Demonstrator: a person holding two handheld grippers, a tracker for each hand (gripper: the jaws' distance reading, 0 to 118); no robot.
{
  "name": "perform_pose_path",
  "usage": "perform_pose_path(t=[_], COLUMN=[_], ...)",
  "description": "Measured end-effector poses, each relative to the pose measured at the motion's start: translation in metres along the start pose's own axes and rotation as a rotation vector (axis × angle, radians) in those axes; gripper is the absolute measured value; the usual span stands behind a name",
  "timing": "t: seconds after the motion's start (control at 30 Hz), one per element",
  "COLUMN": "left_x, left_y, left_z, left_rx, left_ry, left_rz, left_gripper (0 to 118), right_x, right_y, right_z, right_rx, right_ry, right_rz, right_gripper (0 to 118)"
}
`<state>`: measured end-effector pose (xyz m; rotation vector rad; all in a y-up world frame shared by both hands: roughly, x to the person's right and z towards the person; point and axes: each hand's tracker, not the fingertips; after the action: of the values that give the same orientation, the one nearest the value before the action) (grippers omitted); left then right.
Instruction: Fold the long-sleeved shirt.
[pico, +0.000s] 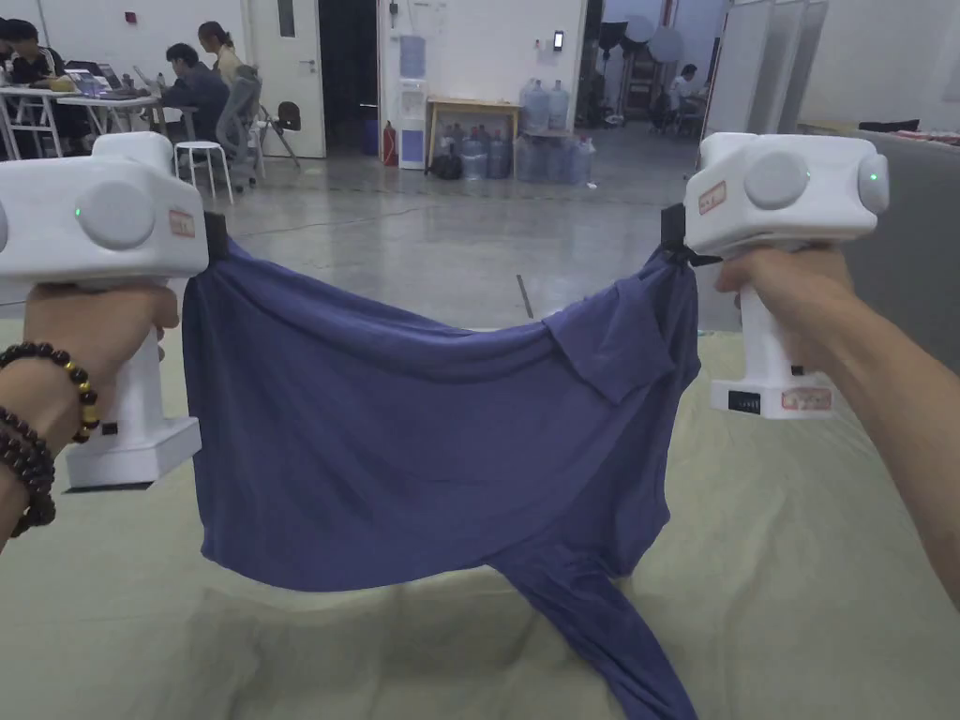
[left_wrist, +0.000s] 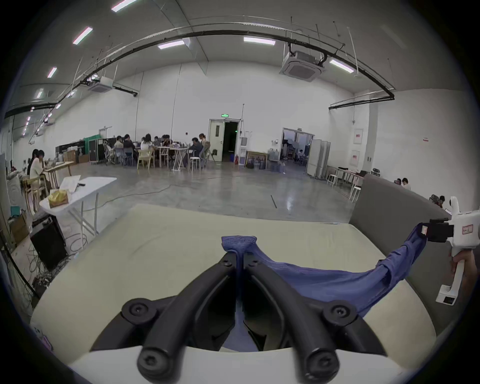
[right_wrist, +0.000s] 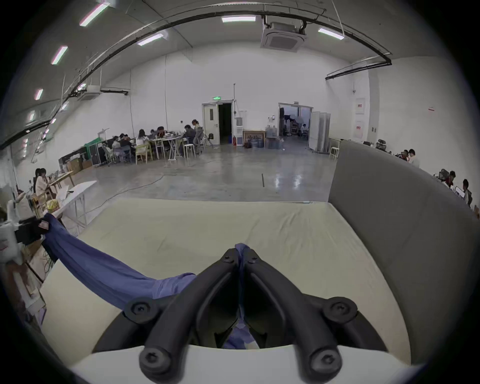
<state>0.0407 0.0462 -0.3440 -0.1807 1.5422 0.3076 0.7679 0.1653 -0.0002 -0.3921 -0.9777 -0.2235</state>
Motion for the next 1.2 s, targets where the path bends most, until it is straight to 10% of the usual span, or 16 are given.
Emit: perform_pose_path(t=[0.33, 0.67, 0.83, 1.1, 1.17, 1.2], left_x=[-0.121, -0.277, -0.294, -0.304, -0.292, -0.290], left_y=[-0.020, -0.193, -0.317, -0.328, -0.326, -0.326], left_z=[-0.190, -0.405, -0.430, -0.440, -0.441, -0.439], left_rx=[-0.001, -0.233, -0.402, -0.405, -0.410, -0.416], left_ry=[0.040, 0.124, 0.146, 0.170, 0.150, 0.150], left_rz=[0.059, 0.122, 0.177, 0.206, 0.219, 0.221], left_gripper=[0, 1, 1, 1, 9, 34], right_x=[0.009, 0.030, 0.032, 0.024, 0.021, 0.021], right_y=[-0.142, -0.387, -0.467, -0.494, -0.493, -0.490], right_z=[0.150, 0.298, 0.293, 0.274, 0.280, 0.282], right_rx=[-0.065, -0.333, -0.527, -0.621, -0.616, -0.607], right_ry=[0.083, 0.136, 0.083, 0.027, 0.029, 0.036], right_rz=[0.012, -0.082, -0.035, 0.027, 0.026, 0.022], right_gripper=[3, 3, 3, 3, 11, 34])
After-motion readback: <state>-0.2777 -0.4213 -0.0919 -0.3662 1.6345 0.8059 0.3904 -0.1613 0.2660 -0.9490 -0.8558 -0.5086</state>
